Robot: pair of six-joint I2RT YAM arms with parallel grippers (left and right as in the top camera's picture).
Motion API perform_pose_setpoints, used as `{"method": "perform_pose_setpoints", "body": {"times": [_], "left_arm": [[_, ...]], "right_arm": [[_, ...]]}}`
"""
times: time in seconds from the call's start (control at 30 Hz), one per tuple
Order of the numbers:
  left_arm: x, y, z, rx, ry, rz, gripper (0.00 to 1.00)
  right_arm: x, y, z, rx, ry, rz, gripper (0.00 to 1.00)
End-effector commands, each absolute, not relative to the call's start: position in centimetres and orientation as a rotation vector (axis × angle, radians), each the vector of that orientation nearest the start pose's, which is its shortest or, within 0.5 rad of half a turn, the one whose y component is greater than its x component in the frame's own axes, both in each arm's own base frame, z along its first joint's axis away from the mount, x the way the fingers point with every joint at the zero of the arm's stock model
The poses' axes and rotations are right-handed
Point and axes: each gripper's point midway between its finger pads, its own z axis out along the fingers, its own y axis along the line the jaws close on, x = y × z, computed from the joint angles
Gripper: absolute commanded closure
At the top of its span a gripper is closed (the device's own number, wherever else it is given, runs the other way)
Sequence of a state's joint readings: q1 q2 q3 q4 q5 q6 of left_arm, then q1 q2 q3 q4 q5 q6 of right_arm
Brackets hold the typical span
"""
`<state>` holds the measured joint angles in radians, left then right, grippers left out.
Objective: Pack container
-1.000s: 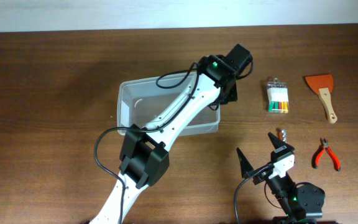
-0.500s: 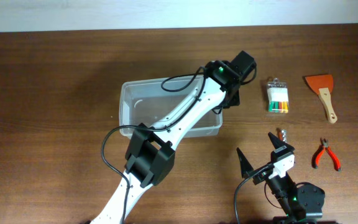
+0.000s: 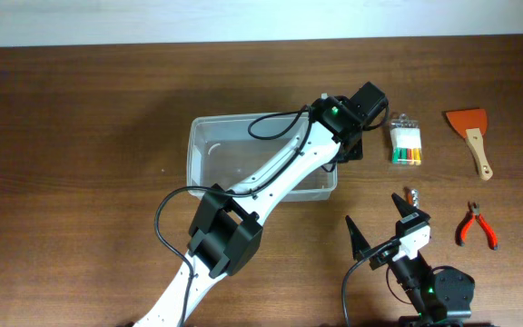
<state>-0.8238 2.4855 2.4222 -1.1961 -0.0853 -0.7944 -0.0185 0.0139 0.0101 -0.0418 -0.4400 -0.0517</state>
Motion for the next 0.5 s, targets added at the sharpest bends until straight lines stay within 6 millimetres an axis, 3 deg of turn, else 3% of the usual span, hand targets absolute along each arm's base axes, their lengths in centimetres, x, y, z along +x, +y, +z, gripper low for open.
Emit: {"method": "perform_pose_setpoints", "body": {"times": [0.0,0.47], "left_arm": [[37.28,-40.87,8.32,-0.018,2.92,-0.336,0.98],[37.07,-41.21,8.31,-0.021,2.917,-0.341,0.98]], "right_arm": [[22.98,7.34,16.36,-0.379,1.581,0.328,0.01],[22.98,7.34,16.36,-0.379,1.581,0.328,0.01]]}}
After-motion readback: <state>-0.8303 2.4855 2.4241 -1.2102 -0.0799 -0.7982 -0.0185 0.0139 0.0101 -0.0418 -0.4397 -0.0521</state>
